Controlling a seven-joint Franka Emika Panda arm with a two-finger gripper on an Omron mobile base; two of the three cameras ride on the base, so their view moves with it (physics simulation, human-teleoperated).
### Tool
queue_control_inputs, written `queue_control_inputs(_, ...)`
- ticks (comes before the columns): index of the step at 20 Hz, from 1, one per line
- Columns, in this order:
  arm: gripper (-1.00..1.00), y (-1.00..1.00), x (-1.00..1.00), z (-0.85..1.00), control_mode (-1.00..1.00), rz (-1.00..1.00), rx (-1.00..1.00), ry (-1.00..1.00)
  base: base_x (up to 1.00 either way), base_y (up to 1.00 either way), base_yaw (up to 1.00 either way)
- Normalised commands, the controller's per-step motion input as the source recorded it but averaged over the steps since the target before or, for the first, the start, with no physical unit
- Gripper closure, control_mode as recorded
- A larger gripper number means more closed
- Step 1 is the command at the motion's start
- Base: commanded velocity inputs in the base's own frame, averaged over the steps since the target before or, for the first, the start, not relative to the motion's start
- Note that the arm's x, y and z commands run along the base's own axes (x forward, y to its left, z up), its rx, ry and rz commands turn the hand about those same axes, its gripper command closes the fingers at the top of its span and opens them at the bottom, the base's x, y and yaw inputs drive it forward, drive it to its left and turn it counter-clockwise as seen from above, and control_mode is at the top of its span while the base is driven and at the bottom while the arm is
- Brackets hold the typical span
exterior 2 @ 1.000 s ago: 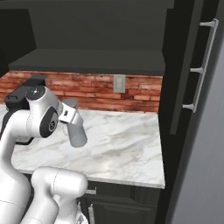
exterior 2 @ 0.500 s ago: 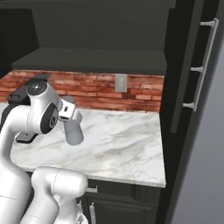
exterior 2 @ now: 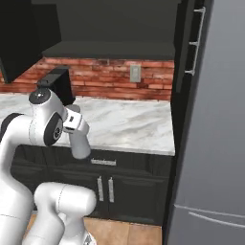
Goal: There is a tray on the dining counter. Grab the cup, mug, and pitcher and place them on the tray. The pitcher may be placed next to the tray if it cannot fit the tray.
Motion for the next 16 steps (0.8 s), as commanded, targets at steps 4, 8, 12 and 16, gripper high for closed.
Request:
queue_control_inputs(4, 1.00, 0.00, 0.00, 0.00, 1.00, 0.00, 0.00, 0.00, -1.00, -0.26, -0.17)
queue_control_inputs(8, 1.00, 0.00, 0.00, 0.00, 1.00, 0.00, 0.00, 0.00, -1.00, -0.25, -0.28)
queue_control_inputs(12, 1.00, 0.00, 0.00, 0.00, 1.00, 0.00, 0.00, 0.00, -1.00, -0.26, -0.39)
queue_control_inputs(16, 1.00, 0.00, 0.00, 0.00, 1.00, 0.00, 0.00, 0.00, -0.99, -0.23, -0.44)
